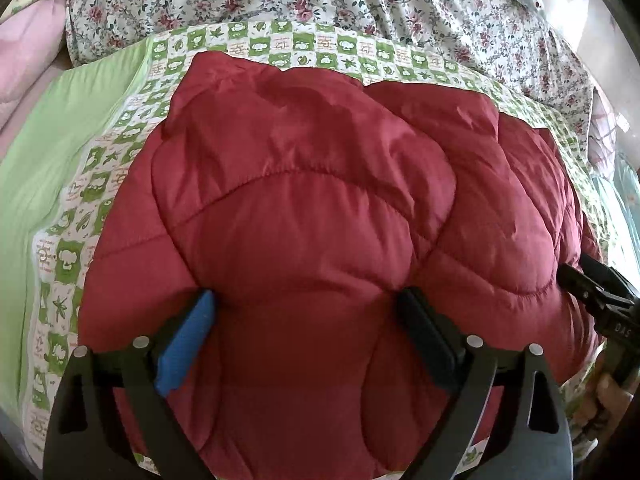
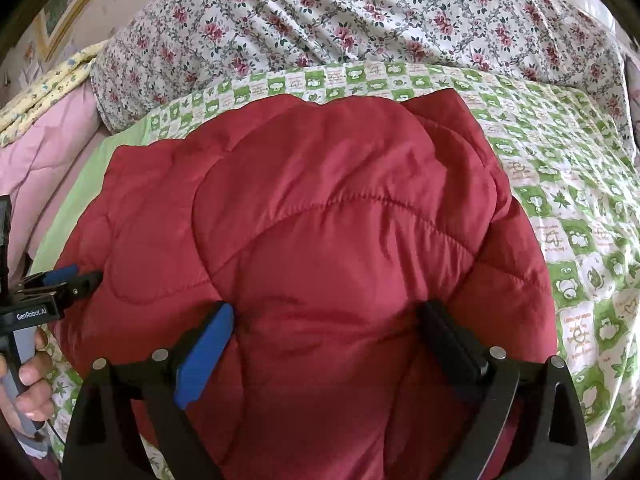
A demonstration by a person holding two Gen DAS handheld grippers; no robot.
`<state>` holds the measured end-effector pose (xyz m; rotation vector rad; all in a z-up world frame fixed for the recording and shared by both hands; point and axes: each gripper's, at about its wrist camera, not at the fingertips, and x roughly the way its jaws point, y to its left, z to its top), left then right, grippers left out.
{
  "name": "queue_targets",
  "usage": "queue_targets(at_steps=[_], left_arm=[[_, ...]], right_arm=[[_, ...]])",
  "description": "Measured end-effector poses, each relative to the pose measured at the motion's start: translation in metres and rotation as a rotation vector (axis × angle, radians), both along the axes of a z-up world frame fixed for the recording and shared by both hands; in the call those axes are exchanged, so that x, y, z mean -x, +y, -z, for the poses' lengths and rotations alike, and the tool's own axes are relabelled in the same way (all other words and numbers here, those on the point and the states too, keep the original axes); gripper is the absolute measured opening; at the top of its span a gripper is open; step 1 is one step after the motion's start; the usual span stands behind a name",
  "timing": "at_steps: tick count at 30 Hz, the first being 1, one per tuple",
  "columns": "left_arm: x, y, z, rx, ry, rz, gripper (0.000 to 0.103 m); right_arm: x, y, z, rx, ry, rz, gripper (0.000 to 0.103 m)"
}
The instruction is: Fold large clothes
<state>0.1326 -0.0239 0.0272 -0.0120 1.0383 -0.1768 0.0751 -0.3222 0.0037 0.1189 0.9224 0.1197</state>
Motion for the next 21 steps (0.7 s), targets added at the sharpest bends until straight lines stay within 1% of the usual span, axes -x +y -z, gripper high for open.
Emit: queue_targets(at_steps=[3, 5, 8, 10, 11, 13, 16, 21], left_arm=[[0.000, 0.000, 0.000, -0.001, 0.000, 0.000, 0.094], [-0.001, 0.000, 0.000, -0.003, 0.004, 0.001, 0.094], [-0.001, 0.000, 0.000, -0.004, 0.005, 0.000, 0.094], [-0.002, 0.000, 0.000, -0.007, 0.004, -0.001, 0.095], [-0.003, 0.000, 0.000, -0.009, 0.005, 0.000, 0.095], [-0.001, -0.001, 0.001, -0.009, 0.005, 0.000, 0.095], [-0.003, -0.001, 0.001, -0.009, 0.008, 0.003, 0.095], [-0.013, -0.003, 0.003, 0.006, 0.023, 0.010, 0.100]], right_arm=[[0.000, -0.001, -0.001, -0.003, -0.001, 0.000, 0.097], [0.001, -0.001, -0.007, -0.007, -0.005, 0.009, 0.096], [0.011, 0.001, -0.026, -0.009, -0.062, 0.014, 0.093], [0.011, 0.005, -0.031, 0.013, -0.074, 0.007, 0.093], [0.008, 0.006, -0.029, 0.018, -0.061, 0.001, 0.093], [-0.004, 0.005, -0.013, 0.026, 0.004, 0.002, 0.095], [-0.011, 0.002, -0.001, 0.013, 0.004, -0.005, 0.099], [-0.012, 0.002, 0.001, 0.006, 0.010, -0.005, 0.100]])
